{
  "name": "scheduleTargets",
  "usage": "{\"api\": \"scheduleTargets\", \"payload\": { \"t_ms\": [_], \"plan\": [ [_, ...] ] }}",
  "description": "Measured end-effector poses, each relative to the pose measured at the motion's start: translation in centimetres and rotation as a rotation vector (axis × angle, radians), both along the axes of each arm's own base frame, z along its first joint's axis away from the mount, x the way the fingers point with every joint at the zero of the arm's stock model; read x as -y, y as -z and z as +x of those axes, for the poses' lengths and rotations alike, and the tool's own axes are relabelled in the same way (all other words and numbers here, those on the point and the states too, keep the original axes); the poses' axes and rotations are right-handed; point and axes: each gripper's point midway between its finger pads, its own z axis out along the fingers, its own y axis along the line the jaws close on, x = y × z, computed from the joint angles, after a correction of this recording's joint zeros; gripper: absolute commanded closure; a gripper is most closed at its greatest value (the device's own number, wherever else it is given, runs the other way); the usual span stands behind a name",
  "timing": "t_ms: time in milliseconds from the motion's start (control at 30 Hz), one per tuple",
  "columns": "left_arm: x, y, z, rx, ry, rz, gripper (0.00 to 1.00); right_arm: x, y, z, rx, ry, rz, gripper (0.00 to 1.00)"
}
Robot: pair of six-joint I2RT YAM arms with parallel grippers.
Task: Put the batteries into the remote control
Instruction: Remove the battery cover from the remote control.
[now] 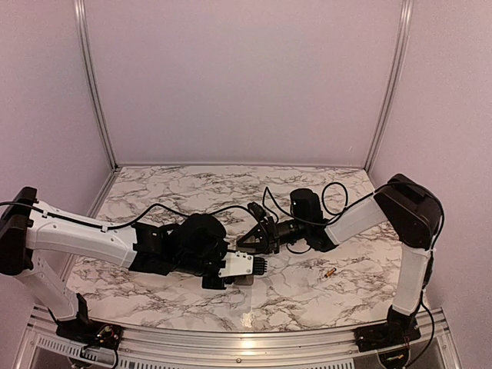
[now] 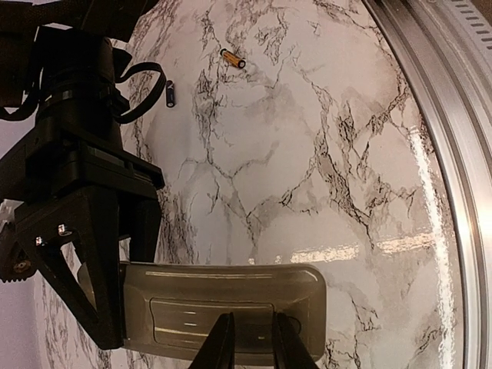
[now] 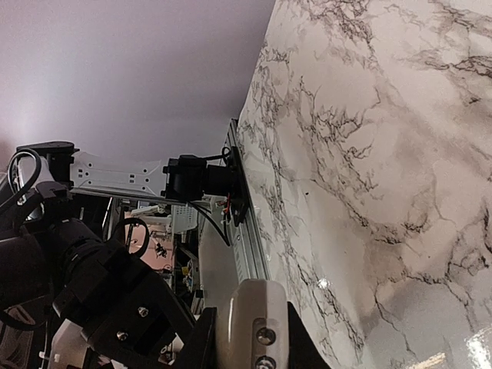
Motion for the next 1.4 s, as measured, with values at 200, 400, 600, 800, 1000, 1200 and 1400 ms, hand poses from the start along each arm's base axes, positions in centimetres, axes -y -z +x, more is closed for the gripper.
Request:
{"api": "scheduleTargets", "payload": {
  "t_ms": [200,400,600,800,1000,1200,1400],
  "plan": [
    [0.0,-0.2,-0.6,-0.03,0.023,-0.011,0.81,-0.1,0.0,-0.1,0.003,-0.004,0.002,1.0],
    [0.1,-0.3,-0.9,-0.054,0.032,-0.019,0.8,-0.1,-0.1,-0.1,0.003,-0.004,0.002,1.0],
    [-0.1,-0.2,-0.7,-0.04,0.022,-0.004,0.8,-0.1,-0.2,-0.2,0.004,-0.006,0.007,1.0],
    [-0.1,0.0,-0.1,-0.012,0.014,0.015,0.8,-0.2,-0.4,-0.1,0.011,-0.007,0.015,1.0],
    [-0.2,0.0,0.3,0.018,0.003,0.03,0.8,-0.3,-0.6,0.1,0.02,0.004,0.023,1.0],
    [-0.3,0.0,0.7,0.065,-0.006,0.048,0.81,-0.3,-0.8,0.4,0.027,0.021,0.031,1.0],
    [-0.3,0.1,0.5,0.114,0.001,0.058,0.8,-0.3,-0.3,0.4,0.003,0.023,0.027,1.0]
  ]
}}
